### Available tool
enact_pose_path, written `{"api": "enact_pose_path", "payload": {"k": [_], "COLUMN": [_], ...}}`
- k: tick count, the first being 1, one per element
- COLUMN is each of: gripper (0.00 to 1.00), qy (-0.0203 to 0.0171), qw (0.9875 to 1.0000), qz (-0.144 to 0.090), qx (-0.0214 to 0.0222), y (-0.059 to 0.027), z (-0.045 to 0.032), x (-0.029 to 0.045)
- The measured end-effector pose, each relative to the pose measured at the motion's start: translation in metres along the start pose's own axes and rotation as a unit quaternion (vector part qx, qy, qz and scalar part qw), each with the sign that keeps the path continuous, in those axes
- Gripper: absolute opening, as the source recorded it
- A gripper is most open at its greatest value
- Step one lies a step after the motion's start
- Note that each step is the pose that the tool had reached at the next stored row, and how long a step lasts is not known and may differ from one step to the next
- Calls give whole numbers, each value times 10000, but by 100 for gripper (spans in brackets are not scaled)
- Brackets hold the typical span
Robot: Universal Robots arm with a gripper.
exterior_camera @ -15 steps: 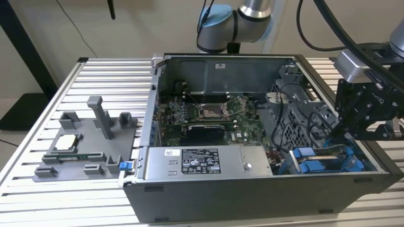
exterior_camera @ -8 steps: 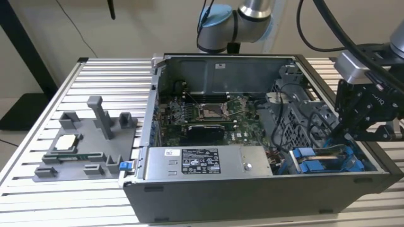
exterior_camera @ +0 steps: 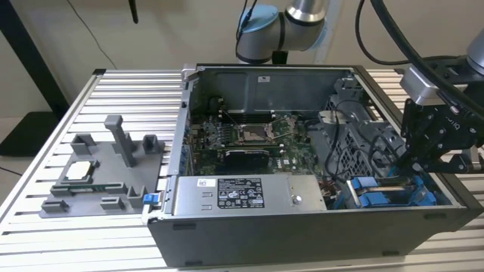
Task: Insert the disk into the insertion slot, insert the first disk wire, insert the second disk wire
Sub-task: 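Insert the first disk wire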
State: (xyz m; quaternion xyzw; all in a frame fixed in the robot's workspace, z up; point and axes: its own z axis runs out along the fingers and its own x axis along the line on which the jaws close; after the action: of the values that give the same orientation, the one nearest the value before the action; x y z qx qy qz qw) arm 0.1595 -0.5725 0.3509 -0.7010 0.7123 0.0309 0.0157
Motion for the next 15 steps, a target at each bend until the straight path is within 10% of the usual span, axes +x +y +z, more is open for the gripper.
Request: {"api": "enact_pose_path", "payload": {"k": [15], "gripper": [0], "qy": [-103], "qw": [9999], "qz": [-2], "qx": [-1], "y": [-24], "z": [69], "x": [42]}}
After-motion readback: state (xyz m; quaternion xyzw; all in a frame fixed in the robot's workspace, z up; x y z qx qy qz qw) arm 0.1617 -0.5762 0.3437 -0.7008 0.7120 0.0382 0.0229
